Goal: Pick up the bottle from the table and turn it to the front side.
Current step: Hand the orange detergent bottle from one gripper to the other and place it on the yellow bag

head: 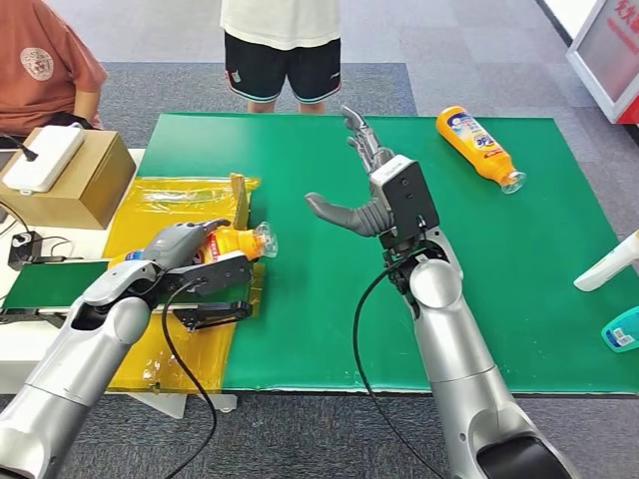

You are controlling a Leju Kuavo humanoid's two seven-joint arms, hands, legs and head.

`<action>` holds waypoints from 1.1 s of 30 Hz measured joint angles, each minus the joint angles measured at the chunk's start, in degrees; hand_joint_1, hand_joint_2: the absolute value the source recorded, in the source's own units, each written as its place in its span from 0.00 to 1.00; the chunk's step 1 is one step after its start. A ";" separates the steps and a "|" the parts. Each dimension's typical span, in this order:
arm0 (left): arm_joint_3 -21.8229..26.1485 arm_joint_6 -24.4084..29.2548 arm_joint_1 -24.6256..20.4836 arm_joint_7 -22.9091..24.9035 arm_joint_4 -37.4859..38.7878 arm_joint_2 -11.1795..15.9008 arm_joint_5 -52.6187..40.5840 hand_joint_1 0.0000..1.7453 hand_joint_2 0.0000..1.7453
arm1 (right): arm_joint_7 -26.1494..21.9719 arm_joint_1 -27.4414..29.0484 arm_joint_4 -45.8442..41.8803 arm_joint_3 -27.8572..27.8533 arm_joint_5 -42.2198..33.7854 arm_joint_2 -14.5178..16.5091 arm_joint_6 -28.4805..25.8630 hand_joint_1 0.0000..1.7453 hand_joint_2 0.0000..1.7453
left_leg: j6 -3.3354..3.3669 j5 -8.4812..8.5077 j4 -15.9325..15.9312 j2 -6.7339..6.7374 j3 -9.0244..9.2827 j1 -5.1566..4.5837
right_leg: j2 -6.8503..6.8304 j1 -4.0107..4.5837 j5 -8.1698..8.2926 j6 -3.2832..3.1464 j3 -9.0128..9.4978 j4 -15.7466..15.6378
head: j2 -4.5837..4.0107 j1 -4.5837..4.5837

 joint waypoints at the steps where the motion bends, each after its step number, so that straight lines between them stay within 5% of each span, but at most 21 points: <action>1: -0.05 0.01 -0.02 0.02 0.16 0.17 0.10 0.00 0.25 | 0.01 0.01 0.00 -0.01 0.00 -0.01 -0.01 0.00 1.00 | 0.00 0.00 0.00 0.00 0.00 0.00 | 0.00 0.00 0.00 0.00 0.00 0.00 | 0.00 0.00; 2: -0.10 0.04 -0.04 0.03 0.30 0.31 0.17 0.00 0.00 | 0.01 0.01 0.00 -0.01 0.01 -0.01 -0.01 0.00 1.00 | 0.00 0.00 0.00 0.00 0.00 0.00 | 0.00 0.00 0.00 0.00 0.00 0.00 | 0.00 0.00; 23: -0.11 2.78 0.58 -1.66 1.38 2.85 5.56 0.00 0.00 | -0.66 0.44 0.47 -0.01 0.49 -0.11 -0.61 0.00 1.00 | 0.00 -0.01 0.00 0.00 -0.01 0.00 | 0.00 0.00 -0.01 0.00 0.00 0.00 | 0.00 0.00; 27: 0.43 4.08 1.48 -2.51 1.32 3.25 7.01 0.00 1.00 | -1.02 0.73 0.77 -0.01 0.61 -0.17 -0.74 0.00 1.00 | 0.00 -0.01 0.00 -0.01 -0.02 0.00 | -0.01 0.00 -0.01 0.00 0.00 0.00 | 0.00 0.01; 33: 2.84 7.59 4.15 -4.62 -2.56 3.14 11.79 0.00 1.00 | -1.01 1.10 0.80 -0.14 0.85 -0.23 -0.93 0.00 1.00 | 0.00 -0.01 0.00 0.00 -0.01 0.00 | -0.01 0.00 -0.01 0.01 0.00 0.00 | 0.00 -0.01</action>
